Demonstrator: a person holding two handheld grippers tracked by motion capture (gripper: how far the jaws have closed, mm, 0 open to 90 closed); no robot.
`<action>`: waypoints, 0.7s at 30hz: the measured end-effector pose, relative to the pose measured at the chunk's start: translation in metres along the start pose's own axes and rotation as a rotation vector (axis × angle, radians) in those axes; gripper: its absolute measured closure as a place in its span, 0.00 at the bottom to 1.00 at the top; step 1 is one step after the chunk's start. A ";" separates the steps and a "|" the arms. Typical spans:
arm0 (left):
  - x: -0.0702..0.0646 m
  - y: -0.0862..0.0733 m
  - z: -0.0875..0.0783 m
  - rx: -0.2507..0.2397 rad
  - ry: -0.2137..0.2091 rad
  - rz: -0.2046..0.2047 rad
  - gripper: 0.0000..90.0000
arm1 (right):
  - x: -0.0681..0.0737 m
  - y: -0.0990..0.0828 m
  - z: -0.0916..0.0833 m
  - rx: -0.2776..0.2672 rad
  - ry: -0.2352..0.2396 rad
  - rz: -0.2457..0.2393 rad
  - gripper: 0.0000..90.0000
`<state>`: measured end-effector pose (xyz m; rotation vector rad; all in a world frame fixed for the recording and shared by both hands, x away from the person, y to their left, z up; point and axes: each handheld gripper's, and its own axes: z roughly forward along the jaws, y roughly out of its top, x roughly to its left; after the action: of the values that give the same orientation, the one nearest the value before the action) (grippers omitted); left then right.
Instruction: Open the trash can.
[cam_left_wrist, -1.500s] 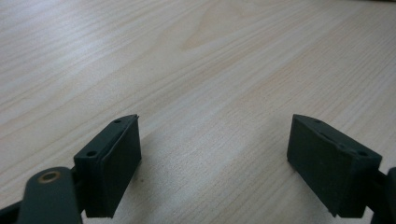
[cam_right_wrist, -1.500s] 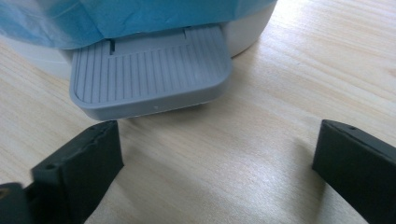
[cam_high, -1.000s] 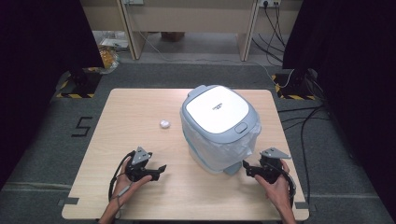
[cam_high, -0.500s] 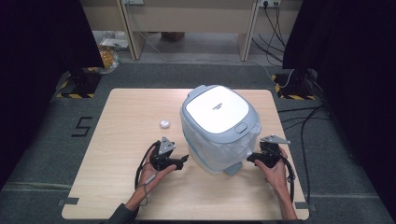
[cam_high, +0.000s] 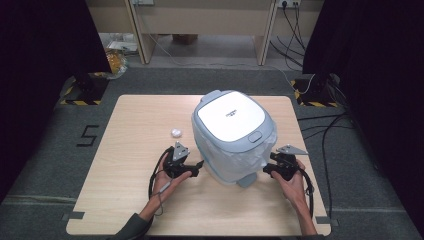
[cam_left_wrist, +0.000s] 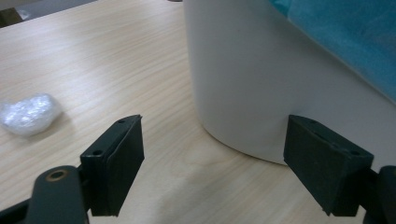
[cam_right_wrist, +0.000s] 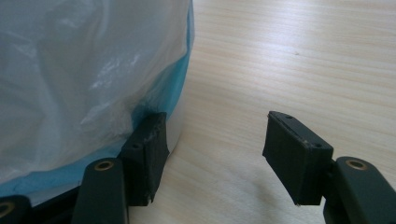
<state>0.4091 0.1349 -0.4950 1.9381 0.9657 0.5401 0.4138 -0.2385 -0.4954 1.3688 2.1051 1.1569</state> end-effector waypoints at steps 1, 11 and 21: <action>0.003 0.000 0.000 0.003 0.004 -0.002 0.22 | 0.002 0.000 0.000 0.000 0.004 0.001 0.44; 0.013 -0.001 -0.001 -0.018 0.026 -0.043 0.25 | 0.003 0.005 0.009 0.019 0.020 -0.008 0.30; 0.012 0.009 0.013 -0.029 0.079 -0.040 0.36 | 0.010 0.007 0.010 0.022 -0.009 -0.051 0.45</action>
<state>0.4282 0.1350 -0.4942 1.8801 1.0390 0.6085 0.4197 -0.2239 -0.4945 1.3195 2.1396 1.1093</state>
